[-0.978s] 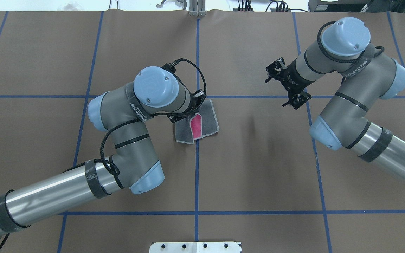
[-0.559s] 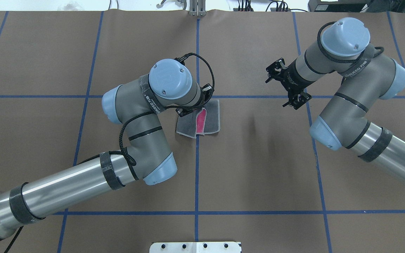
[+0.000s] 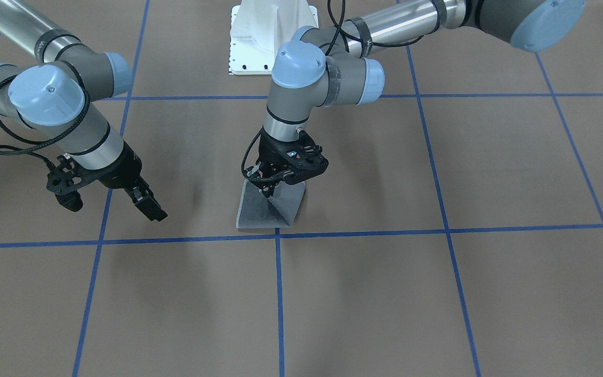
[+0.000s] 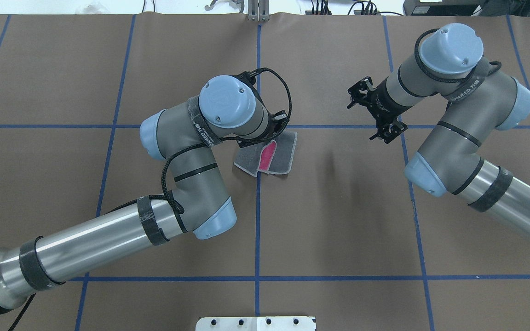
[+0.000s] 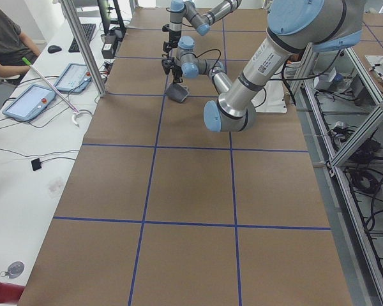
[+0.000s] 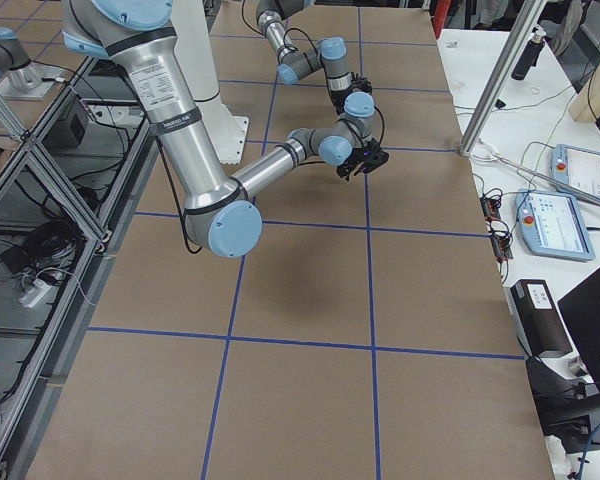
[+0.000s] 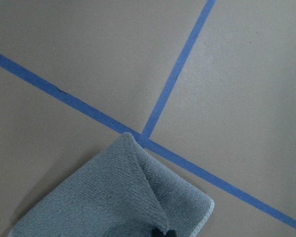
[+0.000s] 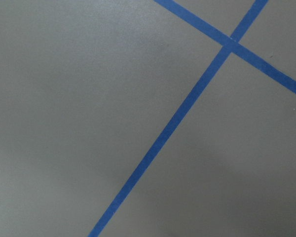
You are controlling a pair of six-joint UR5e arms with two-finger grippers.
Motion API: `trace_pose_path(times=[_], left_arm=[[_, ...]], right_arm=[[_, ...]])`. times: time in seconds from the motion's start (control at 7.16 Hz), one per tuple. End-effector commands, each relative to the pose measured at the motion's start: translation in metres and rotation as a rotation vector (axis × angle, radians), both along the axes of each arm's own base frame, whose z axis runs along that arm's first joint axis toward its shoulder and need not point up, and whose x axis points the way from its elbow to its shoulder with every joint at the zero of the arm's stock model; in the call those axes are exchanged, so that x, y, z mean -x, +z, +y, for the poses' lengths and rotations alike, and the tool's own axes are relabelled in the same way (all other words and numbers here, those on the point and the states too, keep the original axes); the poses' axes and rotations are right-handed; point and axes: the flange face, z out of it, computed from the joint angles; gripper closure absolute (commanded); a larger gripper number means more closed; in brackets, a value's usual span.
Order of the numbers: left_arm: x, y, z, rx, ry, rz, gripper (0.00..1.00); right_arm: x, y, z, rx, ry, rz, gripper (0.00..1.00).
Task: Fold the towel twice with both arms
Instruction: 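Lay the folded end down and press it flat with the left gripper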
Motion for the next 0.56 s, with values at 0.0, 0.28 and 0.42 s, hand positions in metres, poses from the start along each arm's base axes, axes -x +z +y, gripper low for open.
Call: trace_pose_path(times=[0.0,0.28,0.42], left_arm=[[0.001,-0.013,-0.001,0.005,0.035,0.03,1.0],[-0.008,-0.031,-0.011,0.13,-0.038,0.069,1.0],[-0.009,-0.036,-0.009,0.131,-0.029,0.074,1.0]], right_arm=[[-0.013,0.007,-0.01,0.0,0.01,0.009,0.0],[-0.021,0.023,-0.018,0.0,0.002,0.027,0.0],[-0.025,0.025,-0.02,0.003,0.007,0.029,0.0]])
